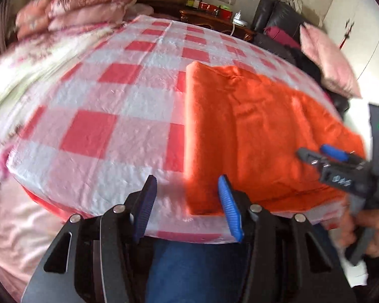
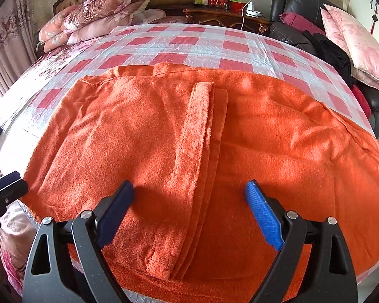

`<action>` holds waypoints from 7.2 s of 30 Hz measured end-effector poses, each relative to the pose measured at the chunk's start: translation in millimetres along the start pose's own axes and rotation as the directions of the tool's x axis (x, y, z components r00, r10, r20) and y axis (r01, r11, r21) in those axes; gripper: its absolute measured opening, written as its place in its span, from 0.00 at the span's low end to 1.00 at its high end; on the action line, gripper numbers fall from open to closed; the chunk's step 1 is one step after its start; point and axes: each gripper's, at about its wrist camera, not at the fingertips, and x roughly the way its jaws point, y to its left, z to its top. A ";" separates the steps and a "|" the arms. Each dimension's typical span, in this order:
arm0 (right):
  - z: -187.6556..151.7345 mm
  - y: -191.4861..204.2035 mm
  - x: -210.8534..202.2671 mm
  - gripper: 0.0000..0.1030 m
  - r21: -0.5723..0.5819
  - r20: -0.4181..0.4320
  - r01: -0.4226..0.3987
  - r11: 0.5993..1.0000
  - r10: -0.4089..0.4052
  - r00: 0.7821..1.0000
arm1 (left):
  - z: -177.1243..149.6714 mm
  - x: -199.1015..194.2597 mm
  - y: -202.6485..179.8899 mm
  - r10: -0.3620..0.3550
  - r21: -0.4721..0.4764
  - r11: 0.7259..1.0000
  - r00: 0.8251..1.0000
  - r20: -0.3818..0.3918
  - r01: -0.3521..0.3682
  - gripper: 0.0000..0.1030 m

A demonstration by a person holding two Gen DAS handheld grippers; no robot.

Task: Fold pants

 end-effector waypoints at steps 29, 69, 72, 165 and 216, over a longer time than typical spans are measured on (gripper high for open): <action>19.6 -14.6 -17.7 0.84 0.013 -0.031 0.032 0.999 -0.032 0.999 | 27.3 -9.5 3.1 -0.226 -0.243 0.940 0.971 0.082 0.240 0.09; 0.1 -306.9 -13.4 0.26 0.446 -0.110 -0.358 0.820 0.447 0.888 | -101.8 68.1 -450.2 -0.239 0.890 0.426 0.928 0.286 -0.164 0.13; -15.2 -316.9 -7.6 0.53 0.468 -0.081 -0.404 0.786 0.494 0.866 | -110.9 62.1 -447.0 -0.241 0.880 0.422 0.909 0.339 -0.216 0.45; -86.2 -285.4 -92.8 0.74 0.329 0.015 0.327 0.886 -0.352 0.936 | 1.2 105.0 -364.5 -0.190 0.528 0.827 0.980 -0.060 0.193 0.32; -121.3 -219.8 -178.2 0.85 0.324 0.040 0.369 0.871 -0.403 0.914 | -7.5 -4.3 -350.1 -0.071 0.318 0.946 0.997 -0.003 0.068 0.98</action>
